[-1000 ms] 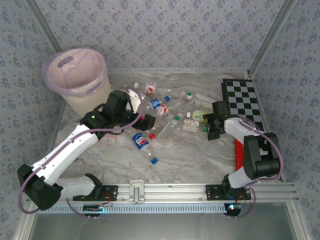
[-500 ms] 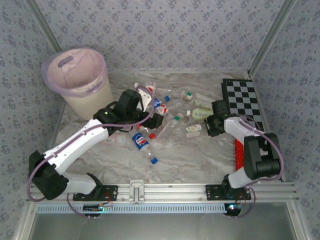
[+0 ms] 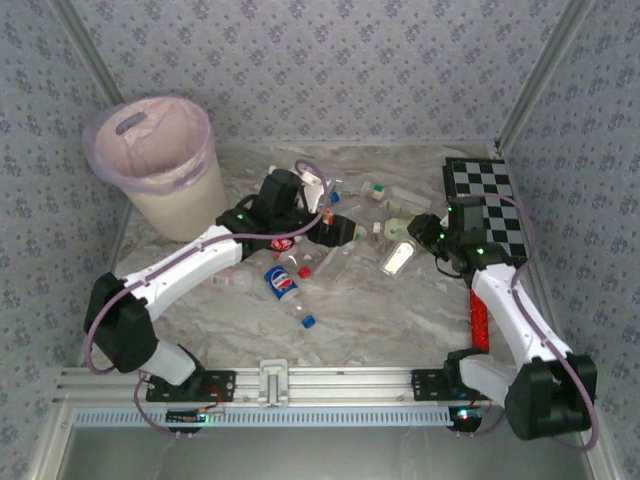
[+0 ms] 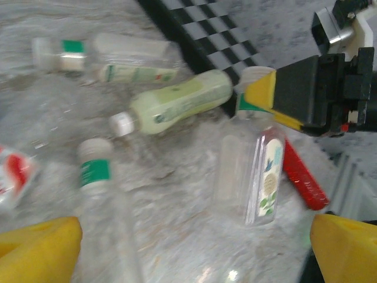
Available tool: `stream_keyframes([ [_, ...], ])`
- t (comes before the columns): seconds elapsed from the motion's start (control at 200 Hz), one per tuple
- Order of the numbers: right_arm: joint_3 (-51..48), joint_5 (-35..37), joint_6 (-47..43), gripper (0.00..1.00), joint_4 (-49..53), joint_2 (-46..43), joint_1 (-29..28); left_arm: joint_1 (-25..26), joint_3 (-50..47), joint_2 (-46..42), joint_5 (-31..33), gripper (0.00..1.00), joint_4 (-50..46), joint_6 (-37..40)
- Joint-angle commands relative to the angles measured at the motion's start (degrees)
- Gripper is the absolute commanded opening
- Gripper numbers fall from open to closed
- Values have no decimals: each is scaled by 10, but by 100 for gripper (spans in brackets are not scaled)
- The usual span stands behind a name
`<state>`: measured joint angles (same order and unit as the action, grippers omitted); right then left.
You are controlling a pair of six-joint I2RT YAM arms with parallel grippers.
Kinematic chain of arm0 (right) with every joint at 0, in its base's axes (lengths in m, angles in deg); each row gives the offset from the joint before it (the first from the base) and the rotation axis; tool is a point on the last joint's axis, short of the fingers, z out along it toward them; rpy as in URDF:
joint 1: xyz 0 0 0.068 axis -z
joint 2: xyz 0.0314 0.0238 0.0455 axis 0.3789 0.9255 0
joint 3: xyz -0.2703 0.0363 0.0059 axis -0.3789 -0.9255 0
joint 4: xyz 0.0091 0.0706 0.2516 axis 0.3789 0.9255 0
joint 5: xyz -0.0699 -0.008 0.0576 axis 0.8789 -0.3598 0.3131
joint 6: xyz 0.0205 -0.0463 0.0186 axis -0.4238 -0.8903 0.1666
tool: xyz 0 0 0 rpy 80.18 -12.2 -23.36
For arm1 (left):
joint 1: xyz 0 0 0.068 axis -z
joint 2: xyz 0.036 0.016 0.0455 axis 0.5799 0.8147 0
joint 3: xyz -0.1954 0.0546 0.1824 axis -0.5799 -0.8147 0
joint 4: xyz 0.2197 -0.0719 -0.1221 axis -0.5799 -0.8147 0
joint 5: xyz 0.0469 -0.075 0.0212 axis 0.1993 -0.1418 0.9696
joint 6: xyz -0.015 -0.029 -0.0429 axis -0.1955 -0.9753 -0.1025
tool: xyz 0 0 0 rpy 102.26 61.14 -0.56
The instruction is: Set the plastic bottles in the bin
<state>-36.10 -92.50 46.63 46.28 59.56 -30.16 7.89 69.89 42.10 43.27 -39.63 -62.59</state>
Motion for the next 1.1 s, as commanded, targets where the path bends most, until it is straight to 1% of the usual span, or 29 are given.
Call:
stream_keyframes([
  [0.0,-10,-110,-115,6,-75,-18,1,22,-14,9,-77,99,112,-33],
  [0.055,-1,-149,-125,3,-81,-11,2,28,-14,19,-79,99,116,-32],
  [0.06,2,-154,-127,0,-82,-9,3,29,-14,19,-79,99,116,-31],
  [0.15,18,-212,-135,0,-88,10,2,32,-20,37,-77,99,124,-36],
  [0.235,21,-241,-117,0,-110,17,-1,41,-21,50,-78,99,132,-38],
  [0.315,22,-255,-101,0,-130,17,-6,50,-14,61,-82,99,120,-22],
  [0.445,33,-262,-85,0,-139,18,-17,51,-9,77,-63,99,119,-15],
  [0.625,42,-259,-78,0,-140,14,-30,52,-8,94,-78,99,159,-35],
  [0.68,44,-259,-77,0,-142,15,-33,54,-4,96,-80,92,156,-35],
  [0.805,49,-255,-80,0,-139,19,-38,54,-3,95,-77,68,147,-31],
  [0.88,47,-253,-80,0,-139,21,-40,54,-7,92,-78,59,153,-34],
  [0.945,47,-249,-78,0,-138,23,-41,54,-9,89,-75,55,153,-36],
  [0.975,47,-248,-78,5,-137,23,-41,54,-9,88,-73,54,150,-35],
  [0.99,48,-249,-79,9,-136,24,-41,54,-10,87,-72,54,149,-34],
  [1.02,50,-251,-82,21,-132,26,-40,54,-11,85,-69,54,146,-31],
  [1.064,57,-253,-93,44,-117,27,-37,52,-10,82,-61,53,136,-25],
  [1.094,62,-252,-102,54,-104,27,-34,51,-9,81,-56,53,130,-21],
])
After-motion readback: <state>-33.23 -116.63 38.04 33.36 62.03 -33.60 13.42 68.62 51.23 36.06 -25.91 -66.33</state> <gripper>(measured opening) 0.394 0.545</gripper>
